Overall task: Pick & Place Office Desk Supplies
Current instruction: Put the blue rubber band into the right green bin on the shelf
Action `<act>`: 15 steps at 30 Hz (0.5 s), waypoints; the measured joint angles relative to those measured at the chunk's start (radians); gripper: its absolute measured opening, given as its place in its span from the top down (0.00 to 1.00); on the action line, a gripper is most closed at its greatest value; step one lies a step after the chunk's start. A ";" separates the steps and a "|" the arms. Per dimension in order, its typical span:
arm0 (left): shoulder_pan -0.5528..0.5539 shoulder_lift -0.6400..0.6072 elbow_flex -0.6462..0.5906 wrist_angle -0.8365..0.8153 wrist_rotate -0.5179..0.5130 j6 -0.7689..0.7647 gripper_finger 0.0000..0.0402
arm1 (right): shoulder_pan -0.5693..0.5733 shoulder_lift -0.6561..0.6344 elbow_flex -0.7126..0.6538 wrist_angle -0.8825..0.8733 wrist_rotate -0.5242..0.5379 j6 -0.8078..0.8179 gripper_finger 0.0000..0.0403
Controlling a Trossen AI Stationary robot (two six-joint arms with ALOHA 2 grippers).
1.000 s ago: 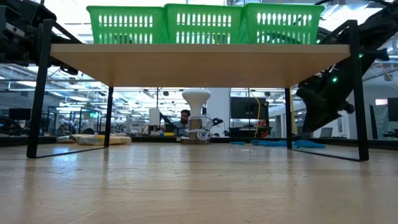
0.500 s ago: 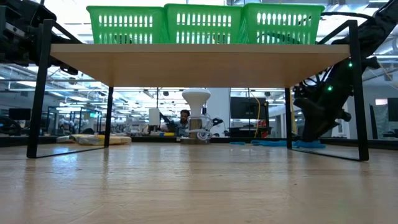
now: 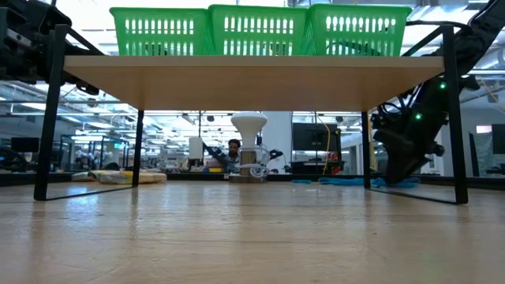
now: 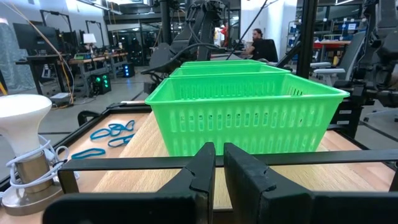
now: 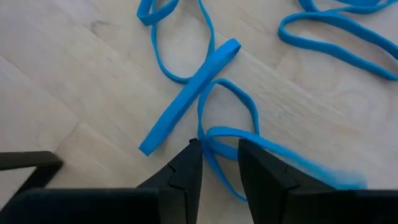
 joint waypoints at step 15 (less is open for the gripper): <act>0.000 0.000 0.000 0.000 0.000 0.000 0.89 | -0.001 0.000 0.000 0.037 0.079 -0.035 0.80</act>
